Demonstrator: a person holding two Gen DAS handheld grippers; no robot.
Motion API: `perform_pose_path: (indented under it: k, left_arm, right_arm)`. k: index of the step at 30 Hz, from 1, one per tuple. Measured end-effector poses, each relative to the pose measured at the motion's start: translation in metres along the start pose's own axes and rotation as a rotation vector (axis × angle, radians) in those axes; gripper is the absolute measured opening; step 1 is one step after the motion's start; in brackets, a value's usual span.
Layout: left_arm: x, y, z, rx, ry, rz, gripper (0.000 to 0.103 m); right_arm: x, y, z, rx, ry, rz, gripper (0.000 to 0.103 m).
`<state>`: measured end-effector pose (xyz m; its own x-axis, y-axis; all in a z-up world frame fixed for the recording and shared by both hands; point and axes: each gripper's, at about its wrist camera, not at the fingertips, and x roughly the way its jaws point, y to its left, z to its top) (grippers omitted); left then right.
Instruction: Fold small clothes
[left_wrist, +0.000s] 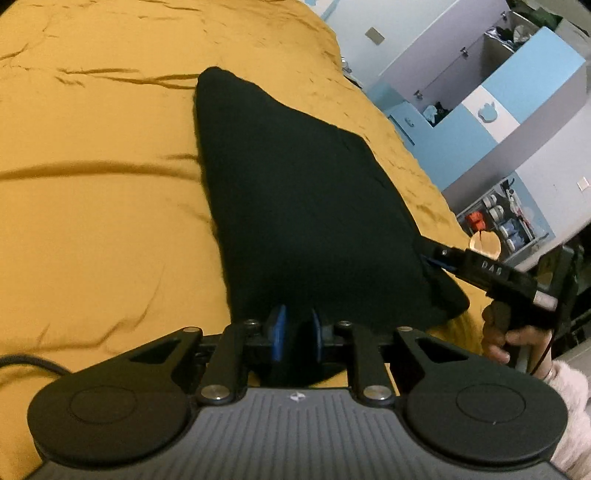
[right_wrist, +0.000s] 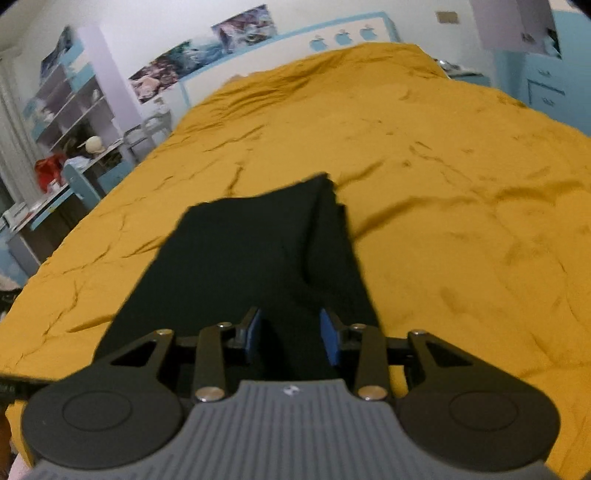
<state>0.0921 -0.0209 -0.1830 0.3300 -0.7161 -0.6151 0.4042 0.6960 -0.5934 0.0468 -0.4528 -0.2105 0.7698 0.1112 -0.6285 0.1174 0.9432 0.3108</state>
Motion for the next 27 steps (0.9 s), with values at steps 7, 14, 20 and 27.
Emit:
perform_pose_path:
  k: [7,14,20,27]
  left_arm:
    - [-0.001,0.018,0.020,-0.135,0.035,-0.114,0.022]
    - [-0.007,0.055,0.102,-0.138,-0.149,-0.172,0.032]
    - [0.054,0.098,0.176,-0.176,-0.220,-0.069,0.032]
    - [0.114,0.125,0.210,-0.282,-0.142,-0.100,0.032]
  right_arm:
    - [0.008,0.004,0.005,-0.002,0.033,0.005,0.037]
    - [0.001,0.023,0.044,-0.006,-0.016,0.151,0.050]
    - [0.011,0.080,0.010,-0.036,0.081,0.461,0.050]
    - [0.044,0.121,-0.039,-0.056,0.242,0.567,0.049]
